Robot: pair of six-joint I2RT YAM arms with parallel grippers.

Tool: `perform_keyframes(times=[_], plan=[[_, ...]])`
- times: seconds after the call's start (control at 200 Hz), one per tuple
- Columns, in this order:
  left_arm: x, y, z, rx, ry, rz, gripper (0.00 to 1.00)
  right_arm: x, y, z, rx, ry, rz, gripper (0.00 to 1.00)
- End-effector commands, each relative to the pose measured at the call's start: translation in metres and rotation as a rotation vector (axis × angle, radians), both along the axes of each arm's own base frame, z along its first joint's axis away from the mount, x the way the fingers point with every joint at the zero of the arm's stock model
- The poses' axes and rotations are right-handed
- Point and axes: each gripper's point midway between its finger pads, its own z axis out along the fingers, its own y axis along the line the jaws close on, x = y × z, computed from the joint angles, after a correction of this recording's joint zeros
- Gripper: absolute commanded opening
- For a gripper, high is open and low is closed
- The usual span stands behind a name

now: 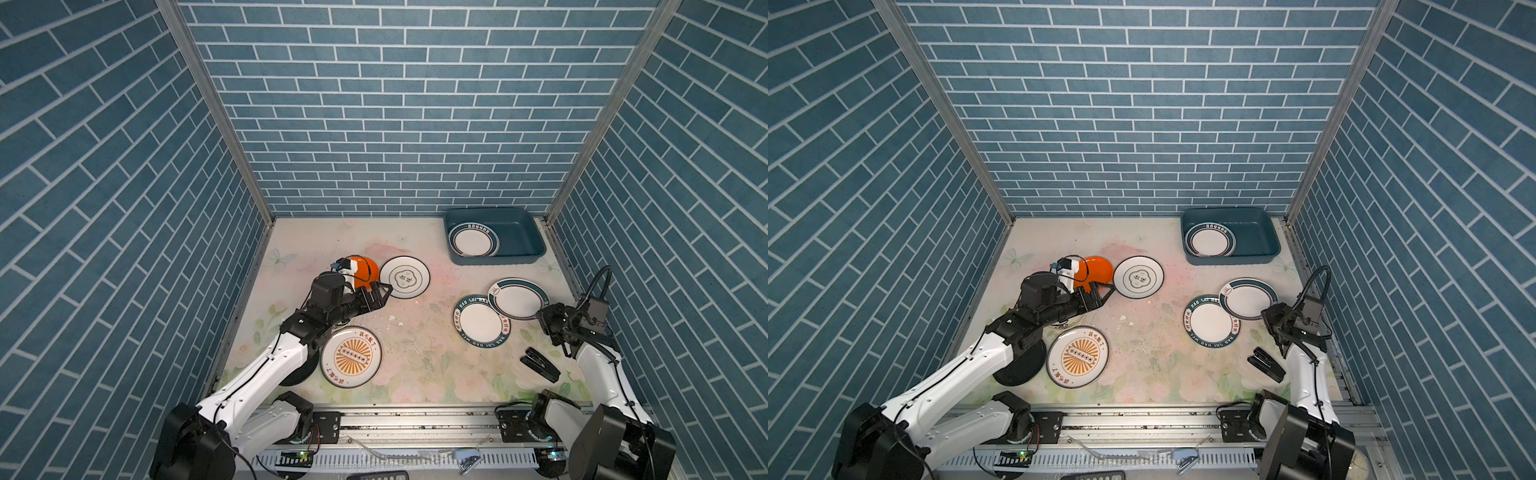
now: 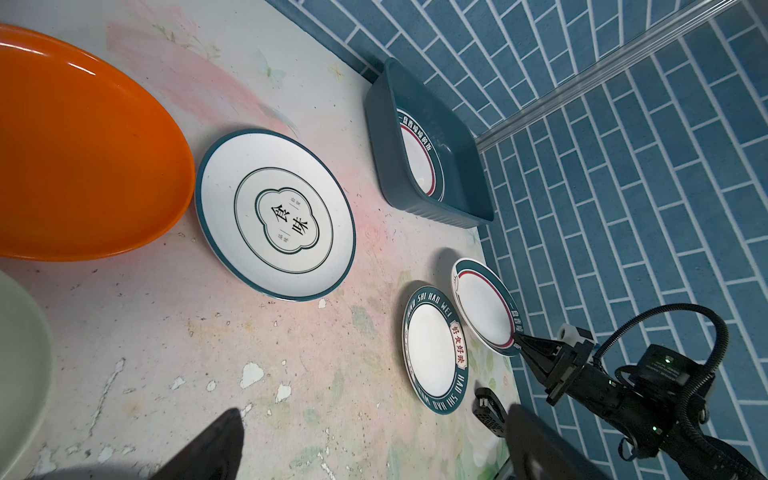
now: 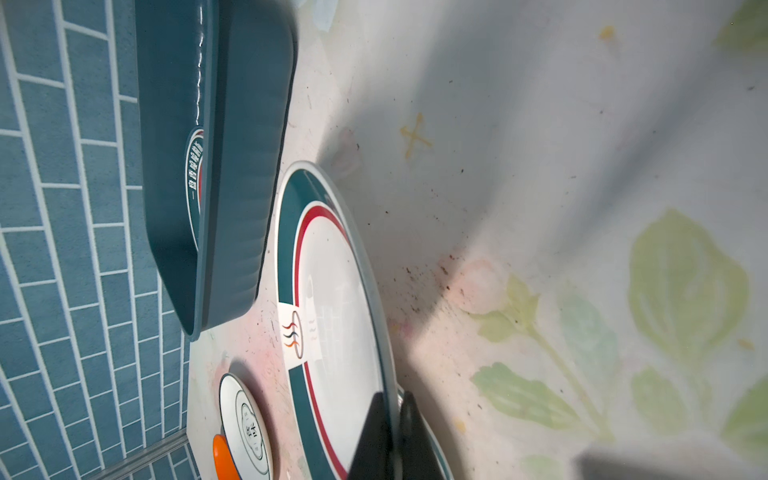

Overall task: Place the plates into the plastic bin on the countertop
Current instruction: 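Lift the plate upright and carry it toward the teal bin with the right gripper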

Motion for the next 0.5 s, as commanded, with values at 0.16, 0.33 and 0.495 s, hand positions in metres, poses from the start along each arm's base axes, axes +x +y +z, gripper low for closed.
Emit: perform_keyframes(times=[0.16,0.33,0.495], plan=[[0.000,-0.002,0.008,-0.030,-0.006,-0.006,1.00,0.003,0.014,0.041,0.016,-0.123,0.068,0.00],[0.000,-0.002,0.015,-0.033,-0.016,-0.013,1.00,0.003,0.020,0.052,0.035,-0.160,0.088,0.00],[0.000,-0.002,0.013,-0.030,-0.007,-0.012,1.00,0.004,0.022,0.073,0.015,-0.199,0.117,0.00]])
